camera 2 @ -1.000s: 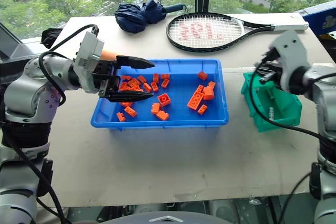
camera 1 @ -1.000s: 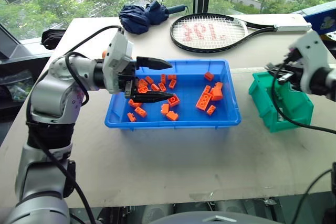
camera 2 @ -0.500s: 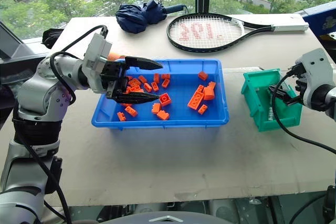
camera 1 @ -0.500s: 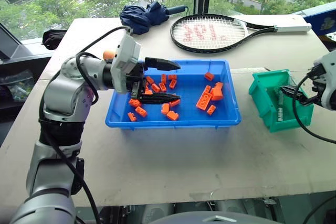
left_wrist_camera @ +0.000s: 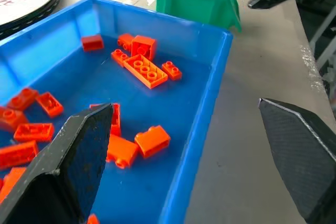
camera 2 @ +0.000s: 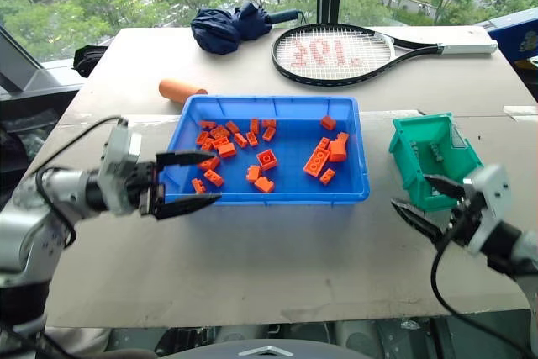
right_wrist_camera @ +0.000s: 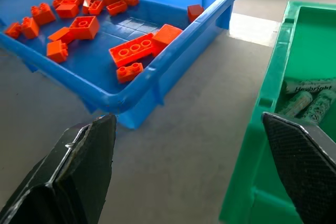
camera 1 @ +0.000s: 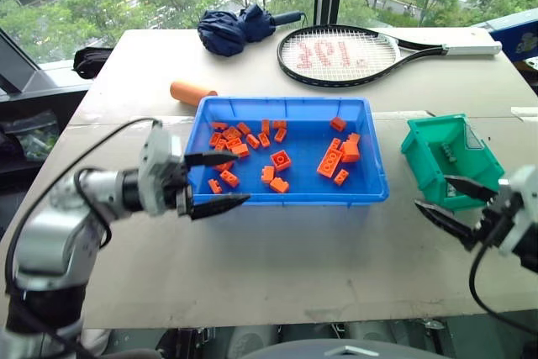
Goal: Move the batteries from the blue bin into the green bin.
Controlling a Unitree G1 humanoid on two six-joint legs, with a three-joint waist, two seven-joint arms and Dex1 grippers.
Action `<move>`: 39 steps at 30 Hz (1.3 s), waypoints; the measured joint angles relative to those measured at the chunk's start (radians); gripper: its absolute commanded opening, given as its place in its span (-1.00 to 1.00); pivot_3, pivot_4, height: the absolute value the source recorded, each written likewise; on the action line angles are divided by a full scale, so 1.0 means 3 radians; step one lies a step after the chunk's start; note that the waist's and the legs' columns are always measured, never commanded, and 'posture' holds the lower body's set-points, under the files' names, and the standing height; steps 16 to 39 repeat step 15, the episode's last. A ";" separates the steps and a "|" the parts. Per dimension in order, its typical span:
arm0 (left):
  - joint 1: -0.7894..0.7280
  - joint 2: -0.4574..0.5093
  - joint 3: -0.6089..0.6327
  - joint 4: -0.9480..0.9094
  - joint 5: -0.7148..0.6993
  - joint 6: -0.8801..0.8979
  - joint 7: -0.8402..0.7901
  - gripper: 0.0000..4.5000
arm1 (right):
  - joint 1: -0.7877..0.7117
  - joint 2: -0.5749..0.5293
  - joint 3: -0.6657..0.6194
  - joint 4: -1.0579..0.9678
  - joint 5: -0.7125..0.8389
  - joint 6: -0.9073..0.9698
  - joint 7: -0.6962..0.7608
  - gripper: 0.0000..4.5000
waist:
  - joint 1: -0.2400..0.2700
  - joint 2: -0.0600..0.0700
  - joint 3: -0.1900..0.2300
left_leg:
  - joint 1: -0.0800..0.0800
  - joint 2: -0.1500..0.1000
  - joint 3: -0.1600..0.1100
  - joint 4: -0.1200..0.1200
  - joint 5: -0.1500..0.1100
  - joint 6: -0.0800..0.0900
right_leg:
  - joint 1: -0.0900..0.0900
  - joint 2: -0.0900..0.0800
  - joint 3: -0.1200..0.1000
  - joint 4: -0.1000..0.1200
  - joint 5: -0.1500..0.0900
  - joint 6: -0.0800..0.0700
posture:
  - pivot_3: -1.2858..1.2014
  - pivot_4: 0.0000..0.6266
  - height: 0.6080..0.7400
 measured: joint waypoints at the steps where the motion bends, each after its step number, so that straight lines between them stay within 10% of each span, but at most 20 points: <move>1: 0.0237 -0.0028 0.0053 -0.0013 0.0013 -0.0064 -0.0002 1.00 | 0.0171 0.0084 -0.0017 0.0127 0.0008 -0.0288 0.0151 0.97 | 0.0000 0.0000 0.0001 | 0.0024 0.0003 -0.0001 -0.0007 -0.0001 0.0001 | 0.0026 0.0001 -0.0001 -0.0010 0.0000 0.0000 | 0.03 -0.52 1.00; 9: 0.1221 -0.0378 0.0105 -0.0090 0.0616 -0.0810 0.0296 1.00 | 0.0627 -0.0078 -0.0010 0.0681 0.0047 -0.1166 0.0658 0.97 | 0.0013 0.0007 -0.0002 | 0.0081 0.0008 0.0005 -0.0044 -0.0004 0.0003 | 0.0079 -0.0005 0.0003 -0.0051 -0.0008 -0.0016 | 0.03 -0.52 1.00; 39: 0.1218 -0.0529 -0.0120 -0.0010 0.0917 -0.1108 0.0550 1.00 | 0.0888 -0.0213 0.0144 0.0592 -0.0078 -0.1190 0.0535 0.97 | 0.0074 0.0010 -0.0007 | 0.0075 0.0007 0.0004 -0.0044 -0.0005 0.0005 | 0.0076 -0.0011 0.0001 -0.0057 -0.0008 -0.0016 | 0.03 -0.52 1.00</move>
